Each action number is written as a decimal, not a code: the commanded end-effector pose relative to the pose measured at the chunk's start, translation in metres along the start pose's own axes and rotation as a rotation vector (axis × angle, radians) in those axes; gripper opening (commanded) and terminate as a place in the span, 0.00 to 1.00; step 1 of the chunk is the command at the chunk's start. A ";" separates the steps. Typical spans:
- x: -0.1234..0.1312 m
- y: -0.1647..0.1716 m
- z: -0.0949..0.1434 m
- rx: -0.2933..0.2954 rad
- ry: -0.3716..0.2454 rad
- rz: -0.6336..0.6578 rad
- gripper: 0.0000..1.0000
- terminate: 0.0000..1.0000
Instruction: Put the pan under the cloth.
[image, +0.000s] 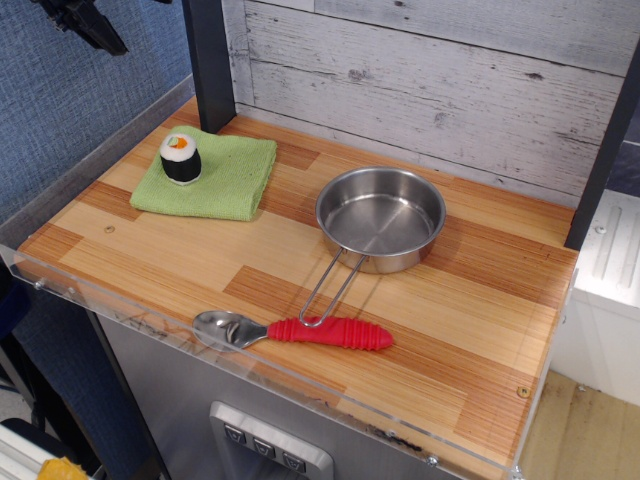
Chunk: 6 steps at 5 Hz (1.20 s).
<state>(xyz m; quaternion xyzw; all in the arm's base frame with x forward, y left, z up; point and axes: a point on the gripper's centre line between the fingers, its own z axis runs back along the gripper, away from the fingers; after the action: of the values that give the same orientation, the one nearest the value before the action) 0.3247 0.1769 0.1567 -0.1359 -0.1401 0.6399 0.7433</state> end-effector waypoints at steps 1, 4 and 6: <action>0.000 0.000 0.000 0.000 0.000 0.000 1.00 0.00; -0.083 -0.008 -0.019 -0.064 0.000 -0.479 1.00 0.00; -0.122 -0.007 -0.047 -0.046 0.062 -0.751 1.00 0.00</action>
<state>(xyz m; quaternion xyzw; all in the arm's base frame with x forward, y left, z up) 0.3363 0.0500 0.1036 -0.1089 -0.1550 0.3189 0.9287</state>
